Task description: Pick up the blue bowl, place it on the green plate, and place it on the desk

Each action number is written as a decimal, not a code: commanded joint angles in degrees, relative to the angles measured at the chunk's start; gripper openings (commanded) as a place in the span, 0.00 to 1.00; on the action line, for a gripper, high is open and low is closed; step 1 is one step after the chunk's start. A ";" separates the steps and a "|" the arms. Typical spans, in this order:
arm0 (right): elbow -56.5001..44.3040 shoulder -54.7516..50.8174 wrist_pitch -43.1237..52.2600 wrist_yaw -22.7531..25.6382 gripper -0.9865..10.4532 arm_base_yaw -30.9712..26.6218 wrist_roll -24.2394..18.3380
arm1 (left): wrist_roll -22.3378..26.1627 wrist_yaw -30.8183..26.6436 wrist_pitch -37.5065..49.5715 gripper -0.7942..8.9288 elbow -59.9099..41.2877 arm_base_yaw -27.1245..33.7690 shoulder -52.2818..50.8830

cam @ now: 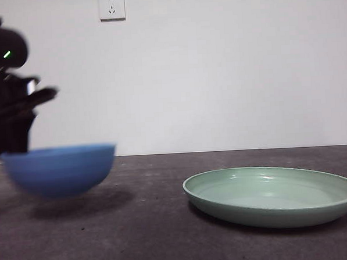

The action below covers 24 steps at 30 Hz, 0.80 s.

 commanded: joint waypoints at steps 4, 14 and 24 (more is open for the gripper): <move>0.96 0.24 0.31 -0.09 0.57 -0.02 -0.66 | -3.67 -0.04 -2.01 0.10 10.45 -7.13 1.36; 0.96 0.24 0.31 -0.11 0.57 -0.02 -0.66 | -9.27 -0.07 -2.73 0.10 24.39 -19.17 9.25; 0.96 0.24 0.28 -0.11 0.57 -0.02 -0.66 | -11.78 -0.07 -3.43 0.10 37.46 -28.41 23.23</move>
